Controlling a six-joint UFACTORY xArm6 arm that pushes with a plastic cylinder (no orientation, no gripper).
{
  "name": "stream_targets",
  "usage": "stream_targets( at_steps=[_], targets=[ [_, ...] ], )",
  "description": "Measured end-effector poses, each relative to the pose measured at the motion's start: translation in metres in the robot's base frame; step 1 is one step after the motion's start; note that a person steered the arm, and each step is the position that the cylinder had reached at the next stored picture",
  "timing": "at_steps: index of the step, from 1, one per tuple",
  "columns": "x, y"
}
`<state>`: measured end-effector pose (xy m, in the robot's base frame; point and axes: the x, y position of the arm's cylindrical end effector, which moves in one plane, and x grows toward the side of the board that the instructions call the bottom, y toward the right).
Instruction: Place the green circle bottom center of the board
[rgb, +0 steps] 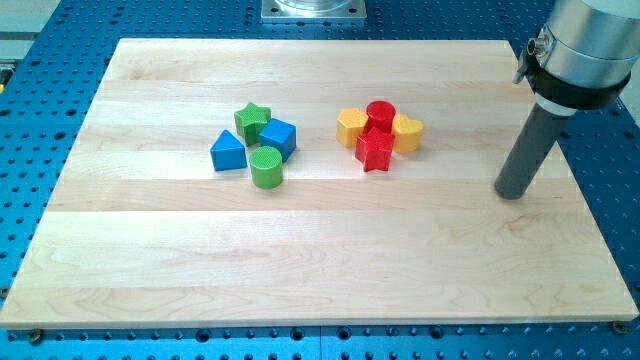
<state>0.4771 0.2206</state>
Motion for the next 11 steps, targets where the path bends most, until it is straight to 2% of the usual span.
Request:
stream_targets(
  at_steps=[3,4,7,8,11],
  targets=[
    [-0.014,0.014],
    [-0.015,-0.043],
    [-0.017,-0.068],
    [-0.017,-0.148],
    [-0.017,-0.208]
  ],
)
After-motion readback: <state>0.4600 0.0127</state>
